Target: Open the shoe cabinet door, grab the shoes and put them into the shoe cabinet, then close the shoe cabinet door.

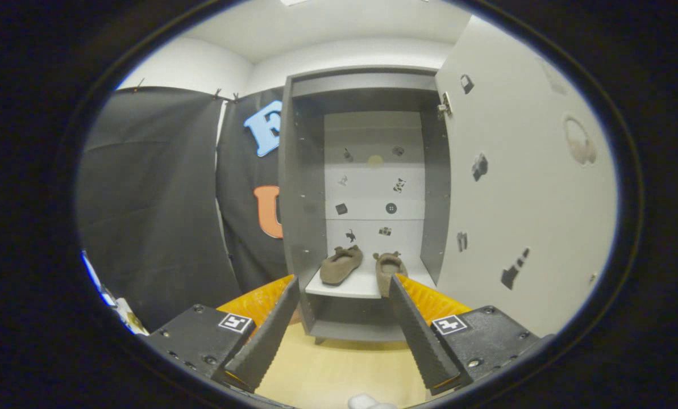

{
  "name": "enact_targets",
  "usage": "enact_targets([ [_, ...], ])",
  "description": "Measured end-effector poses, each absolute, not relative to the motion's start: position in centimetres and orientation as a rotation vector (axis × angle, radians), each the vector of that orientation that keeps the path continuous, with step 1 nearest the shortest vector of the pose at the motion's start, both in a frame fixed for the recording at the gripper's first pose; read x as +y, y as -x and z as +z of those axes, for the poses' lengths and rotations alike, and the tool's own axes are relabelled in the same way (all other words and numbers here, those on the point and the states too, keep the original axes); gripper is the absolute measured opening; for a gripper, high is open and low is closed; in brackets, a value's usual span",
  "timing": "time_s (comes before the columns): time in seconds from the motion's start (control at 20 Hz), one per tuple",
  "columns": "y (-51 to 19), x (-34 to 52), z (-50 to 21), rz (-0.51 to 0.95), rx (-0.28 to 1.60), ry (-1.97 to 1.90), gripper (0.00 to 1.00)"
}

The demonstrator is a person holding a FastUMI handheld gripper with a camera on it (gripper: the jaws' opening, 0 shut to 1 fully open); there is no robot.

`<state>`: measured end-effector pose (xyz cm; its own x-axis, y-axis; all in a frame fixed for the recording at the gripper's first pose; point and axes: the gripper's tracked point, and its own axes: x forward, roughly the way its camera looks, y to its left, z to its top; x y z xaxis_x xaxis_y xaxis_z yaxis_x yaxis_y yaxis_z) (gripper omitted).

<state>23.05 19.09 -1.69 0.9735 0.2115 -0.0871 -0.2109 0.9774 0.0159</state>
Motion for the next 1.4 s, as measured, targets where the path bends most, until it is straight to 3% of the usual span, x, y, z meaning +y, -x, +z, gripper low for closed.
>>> enact_targets([
  [0.25,-14.4,13.8,-0.5,0.203,0.058,-0.003,1.0],
  [0.45,-9.4,6.1,0.8,0.1,0.018,-0.023,1.0],
  [0.8,-8.8,-9.9,0.9,-0.086,0.003,-0.055,1.0],
  [1.05,-15.5,-13.7,-0.5,0.046,0.082,-0.044,1.0],
  [1.4,-19.9,-10.0,-1.6,0.27,0.126,-0.027,1.0],
])
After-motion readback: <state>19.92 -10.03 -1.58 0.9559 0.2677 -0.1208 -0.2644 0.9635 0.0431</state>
